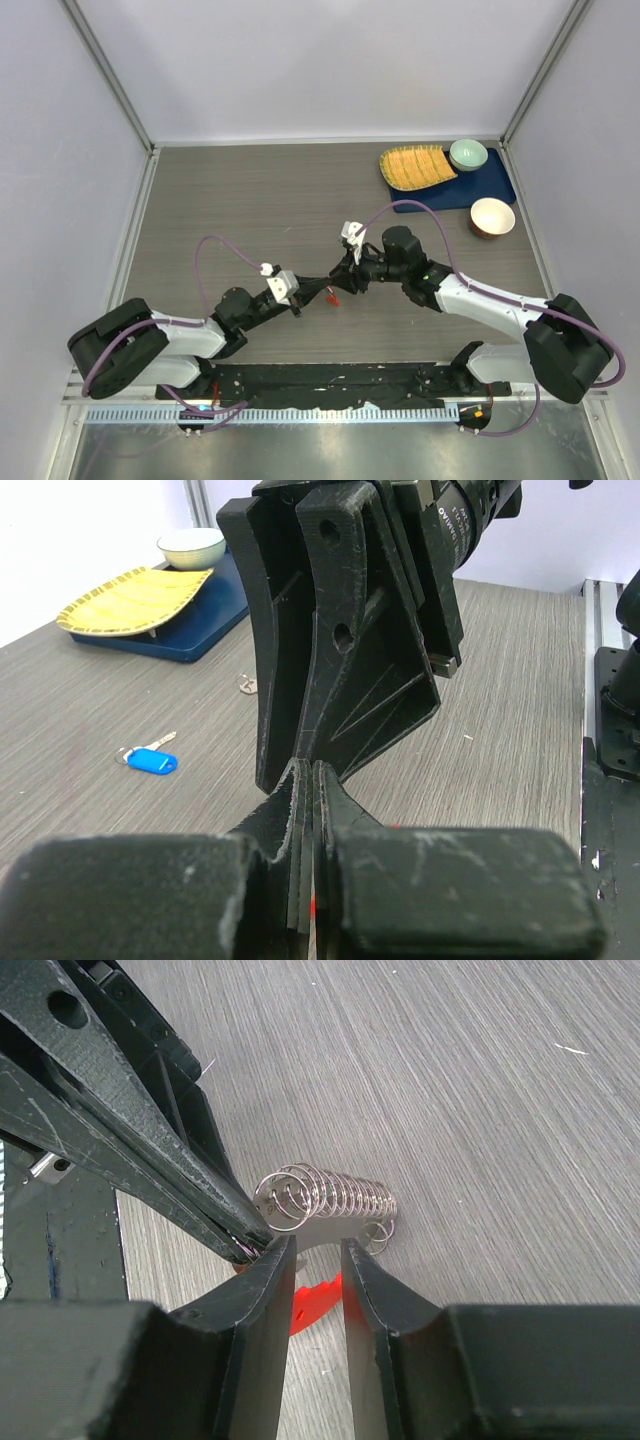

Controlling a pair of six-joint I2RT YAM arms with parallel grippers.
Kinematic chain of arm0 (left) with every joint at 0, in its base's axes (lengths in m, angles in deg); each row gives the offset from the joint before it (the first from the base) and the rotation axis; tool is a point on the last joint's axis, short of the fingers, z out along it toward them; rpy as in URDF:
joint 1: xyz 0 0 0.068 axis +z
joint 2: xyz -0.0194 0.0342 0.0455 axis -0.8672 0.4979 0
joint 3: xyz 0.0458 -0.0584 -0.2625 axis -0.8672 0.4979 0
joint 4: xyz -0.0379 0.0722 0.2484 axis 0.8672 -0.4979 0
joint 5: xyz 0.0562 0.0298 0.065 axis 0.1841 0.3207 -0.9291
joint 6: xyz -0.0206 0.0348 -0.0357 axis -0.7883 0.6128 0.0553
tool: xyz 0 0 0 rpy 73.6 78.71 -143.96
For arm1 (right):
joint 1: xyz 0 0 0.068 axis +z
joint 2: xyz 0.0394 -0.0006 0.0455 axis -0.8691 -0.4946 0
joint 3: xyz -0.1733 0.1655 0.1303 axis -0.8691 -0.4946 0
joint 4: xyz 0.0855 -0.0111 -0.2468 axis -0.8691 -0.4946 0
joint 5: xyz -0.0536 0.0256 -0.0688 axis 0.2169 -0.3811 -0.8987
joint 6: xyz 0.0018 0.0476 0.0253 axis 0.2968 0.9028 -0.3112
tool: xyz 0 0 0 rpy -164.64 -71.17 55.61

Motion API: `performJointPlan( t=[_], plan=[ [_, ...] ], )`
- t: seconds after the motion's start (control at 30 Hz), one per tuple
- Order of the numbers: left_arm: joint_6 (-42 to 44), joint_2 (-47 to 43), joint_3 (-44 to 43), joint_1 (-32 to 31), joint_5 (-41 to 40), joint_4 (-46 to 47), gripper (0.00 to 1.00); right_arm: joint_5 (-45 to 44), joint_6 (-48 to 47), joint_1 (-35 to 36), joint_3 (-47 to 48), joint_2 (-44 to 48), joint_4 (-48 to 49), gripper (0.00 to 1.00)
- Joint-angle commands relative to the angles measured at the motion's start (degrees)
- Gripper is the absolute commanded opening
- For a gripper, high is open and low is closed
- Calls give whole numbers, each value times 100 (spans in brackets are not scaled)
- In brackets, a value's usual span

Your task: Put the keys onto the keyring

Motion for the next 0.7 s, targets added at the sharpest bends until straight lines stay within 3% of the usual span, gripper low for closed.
performJointPlan(
  t=[0.0,0.67],
  plan=[
    [181,-199,-71,44,-254,1372,0,291,132,133,-20,159,90,33],
    [207,-270,25,44,-386,1267,0,413,141,133,-46,589,-305,38]
  ],
)
